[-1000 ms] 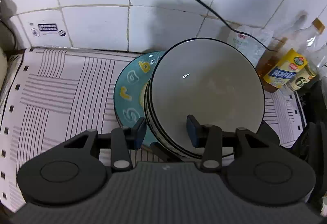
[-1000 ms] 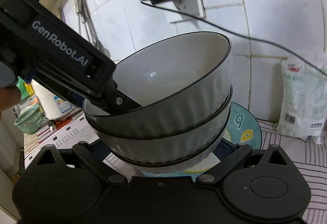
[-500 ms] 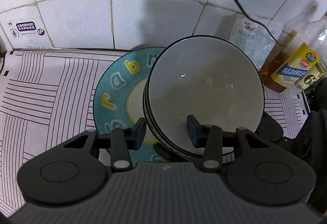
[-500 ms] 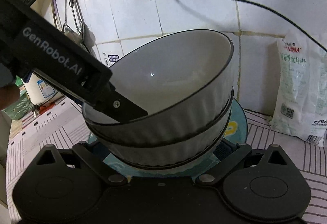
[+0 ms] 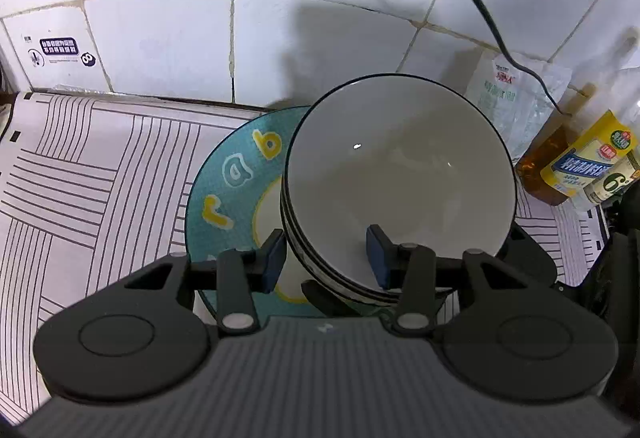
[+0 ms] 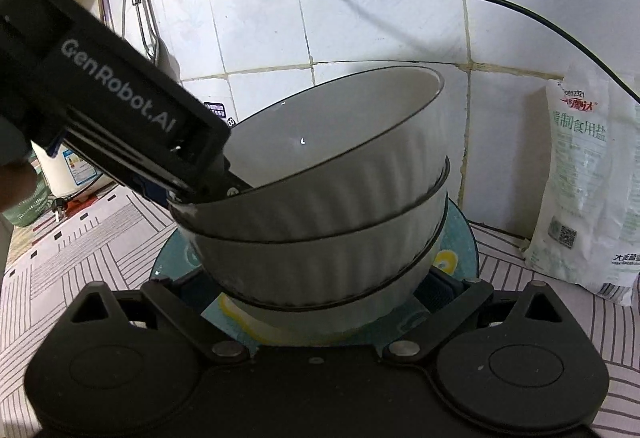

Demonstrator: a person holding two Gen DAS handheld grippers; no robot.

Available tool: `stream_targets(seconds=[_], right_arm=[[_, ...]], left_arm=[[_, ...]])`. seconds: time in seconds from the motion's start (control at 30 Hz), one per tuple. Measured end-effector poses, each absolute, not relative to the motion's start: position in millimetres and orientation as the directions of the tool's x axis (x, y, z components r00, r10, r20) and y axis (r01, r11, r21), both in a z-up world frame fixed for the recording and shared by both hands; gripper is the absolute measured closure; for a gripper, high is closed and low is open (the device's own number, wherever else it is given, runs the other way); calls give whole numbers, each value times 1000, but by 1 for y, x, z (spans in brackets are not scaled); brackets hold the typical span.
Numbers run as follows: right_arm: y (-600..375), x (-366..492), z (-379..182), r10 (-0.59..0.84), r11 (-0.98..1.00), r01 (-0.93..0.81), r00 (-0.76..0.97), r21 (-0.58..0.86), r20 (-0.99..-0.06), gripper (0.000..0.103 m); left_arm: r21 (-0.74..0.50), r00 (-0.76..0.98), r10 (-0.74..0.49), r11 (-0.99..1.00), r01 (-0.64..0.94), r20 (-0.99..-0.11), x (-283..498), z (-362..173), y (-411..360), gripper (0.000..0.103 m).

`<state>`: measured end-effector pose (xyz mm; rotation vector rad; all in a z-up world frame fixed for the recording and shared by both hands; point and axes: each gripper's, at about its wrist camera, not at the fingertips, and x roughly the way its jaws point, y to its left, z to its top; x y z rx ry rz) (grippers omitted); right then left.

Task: Organize plates and bowls
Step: 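Carry the nested bowls over the egg plate stack and lower them, then open the left gripper and lift it off the bowls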

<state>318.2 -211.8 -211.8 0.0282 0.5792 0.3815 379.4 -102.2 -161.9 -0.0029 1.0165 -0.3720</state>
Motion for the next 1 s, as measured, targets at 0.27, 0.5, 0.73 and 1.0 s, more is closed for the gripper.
stream_targets(seconds=[0.27, 0.5, 0.73, 1.0], right_arm=[[-207, 325, -203, 320, 945, -293, 729, 146, -606, 0], [-207, 306, -190, 285, 955, -272, 731, 119, -620, 0], [-205, 275, -172, 239, 968, -235, 732, 92, -638, 0], [-206, 229, -145, 167, 986, -128, 766, 107, -620, 0]], left_arm=[[-146, 501, -266, 953, 267, -824, 381, -162, -106, 59], [-111, 547, -234, 962, 248, -804, 366, -149, -108, 49], [-121, 591, -239, 965, 233, -770, 336, -122, -88, 38], [-44, 647, -207, 965, 259, -734, 286, -88, -73, 31]])
